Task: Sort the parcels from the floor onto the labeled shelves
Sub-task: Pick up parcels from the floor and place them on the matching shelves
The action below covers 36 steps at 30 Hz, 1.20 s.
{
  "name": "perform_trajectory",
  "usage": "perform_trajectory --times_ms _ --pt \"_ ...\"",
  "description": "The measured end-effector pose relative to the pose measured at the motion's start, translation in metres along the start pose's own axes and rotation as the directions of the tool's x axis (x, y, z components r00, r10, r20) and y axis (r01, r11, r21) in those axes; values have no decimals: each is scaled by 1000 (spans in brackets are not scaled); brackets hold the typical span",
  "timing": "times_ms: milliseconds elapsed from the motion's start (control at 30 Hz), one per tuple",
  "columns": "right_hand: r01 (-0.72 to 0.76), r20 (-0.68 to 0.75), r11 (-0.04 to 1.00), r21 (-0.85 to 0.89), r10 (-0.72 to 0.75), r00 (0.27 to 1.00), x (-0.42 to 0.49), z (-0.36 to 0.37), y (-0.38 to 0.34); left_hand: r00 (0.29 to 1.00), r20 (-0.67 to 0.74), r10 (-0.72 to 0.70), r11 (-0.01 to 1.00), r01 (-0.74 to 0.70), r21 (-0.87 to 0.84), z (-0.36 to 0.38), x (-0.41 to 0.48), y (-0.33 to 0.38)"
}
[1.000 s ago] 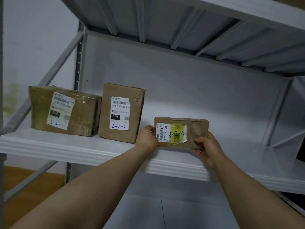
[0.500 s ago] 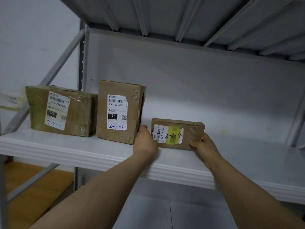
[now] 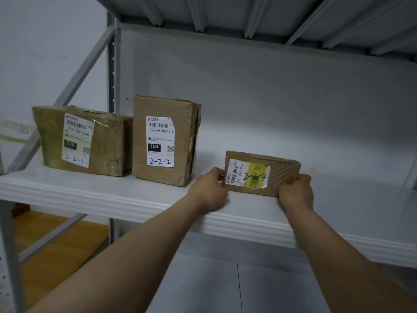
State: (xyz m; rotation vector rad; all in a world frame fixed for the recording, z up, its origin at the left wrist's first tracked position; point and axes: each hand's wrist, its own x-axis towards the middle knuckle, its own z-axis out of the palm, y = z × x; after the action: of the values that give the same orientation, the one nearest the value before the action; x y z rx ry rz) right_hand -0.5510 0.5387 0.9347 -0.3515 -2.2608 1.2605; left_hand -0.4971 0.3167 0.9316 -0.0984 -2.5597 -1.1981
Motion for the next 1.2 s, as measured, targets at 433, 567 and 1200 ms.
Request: perform_trajectory --times_ms 433,567,1200 --pt "-150 -108 983 -108 139 984 4 -13 -4 960 280 10 976 -71 206 10 6 32" --pt "-156 -71 976 -154 147 987 23 -35 -1 963 270 21 987 -63 146 23 15 49" --pt "-319 -166 948 -8 314 935 3 -69 6 975 213 -58 998 56 18 30 5 48"
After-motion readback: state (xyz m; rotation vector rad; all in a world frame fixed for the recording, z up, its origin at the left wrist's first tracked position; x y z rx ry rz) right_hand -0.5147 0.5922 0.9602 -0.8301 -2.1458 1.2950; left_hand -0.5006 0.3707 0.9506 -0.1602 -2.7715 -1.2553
